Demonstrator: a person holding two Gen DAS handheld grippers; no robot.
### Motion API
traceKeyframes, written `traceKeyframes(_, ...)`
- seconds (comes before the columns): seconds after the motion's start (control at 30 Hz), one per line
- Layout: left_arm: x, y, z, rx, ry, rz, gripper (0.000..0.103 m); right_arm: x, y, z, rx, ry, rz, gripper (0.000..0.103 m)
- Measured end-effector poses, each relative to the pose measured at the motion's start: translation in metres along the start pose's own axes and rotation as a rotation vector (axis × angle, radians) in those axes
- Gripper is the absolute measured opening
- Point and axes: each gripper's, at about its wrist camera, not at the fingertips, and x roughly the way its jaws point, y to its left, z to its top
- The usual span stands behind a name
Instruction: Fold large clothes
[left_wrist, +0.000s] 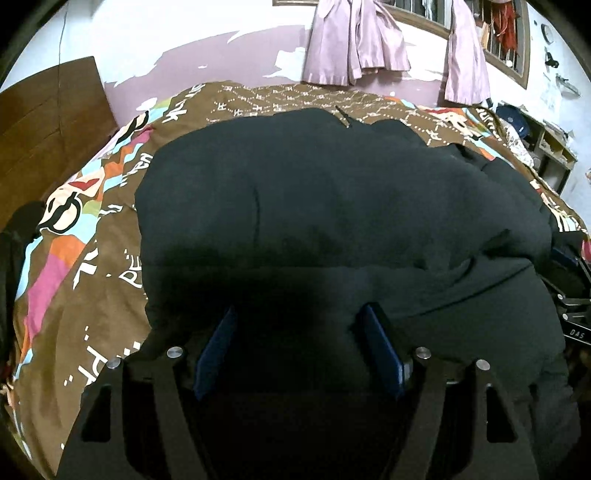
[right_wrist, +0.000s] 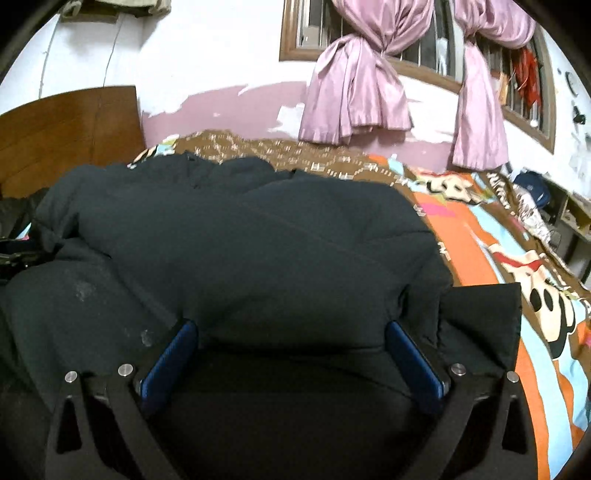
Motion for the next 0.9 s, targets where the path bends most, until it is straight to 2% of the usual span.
traceKeyframes(0.17,-0.006,-0.001,-0.002,0.010,-0.037,-0.003,0.072,-0.005,0.000,0.002,0.001,0.001,-0.012,0.103)
traceKeyframes(0.23,-0.006,-0.003,0.000,0.013,-0.029,-0.003,0.076,-0.012,-0.003,0.008,0.021,0.020,-0.056,0.103)
traceKeyframes(0.4,-0.009,-0.012,0.011,0.020,0.072,0.067,0.079,-0.056,0.001,0.037,0.021,0.027,-0.007,0.103)
traceKeyframes(0.47,-0.021,-0.015,0.018,-0.005,0.123,0.063,0.079,-0.083,0.003,0.057,0.020,0.027,0.030,0.103)
traceKeyframes(0.5,-0.032,-0.016,0.022,-0.026,0.128,0.036,0.079,-0.095,0.004,0.067,0.017,0.032,0.047,0.103)
traceKeyframes(0.6,-0.084,-0.017,0.034,-0.101,0.071,-0.067,0.079,-0.138,0.006,0.098,0.026,0.022,0.062,0.103)
traceKeyframes(0.67,-0.118,-0.019,0.043,-0.120,0.033,-0.092,0.079,-0.169,0.005,0.119,0.054,0.014,0.088,0.103)
traceKeyframes(0.7,-0.143,-0.022,0.048,-0.119,0.009,-0.099,0.080,-0.183,0.005,0.128,0.072,0.012,0.096,0.103)
traceKeyframes(0.83,-0.220,-0.035,0.069,-0.089,-0.075,-0.073,0.095,-0.244,0.009,0.167,0.118,0.017,0.123,0.103)
traceKeyframes(0.9,-0.261,-0.040,0.078,-0.077,-0.123,-0.057,0.095,-0.270,0.014,0.186,0.110,0.025,0.131,0.103)
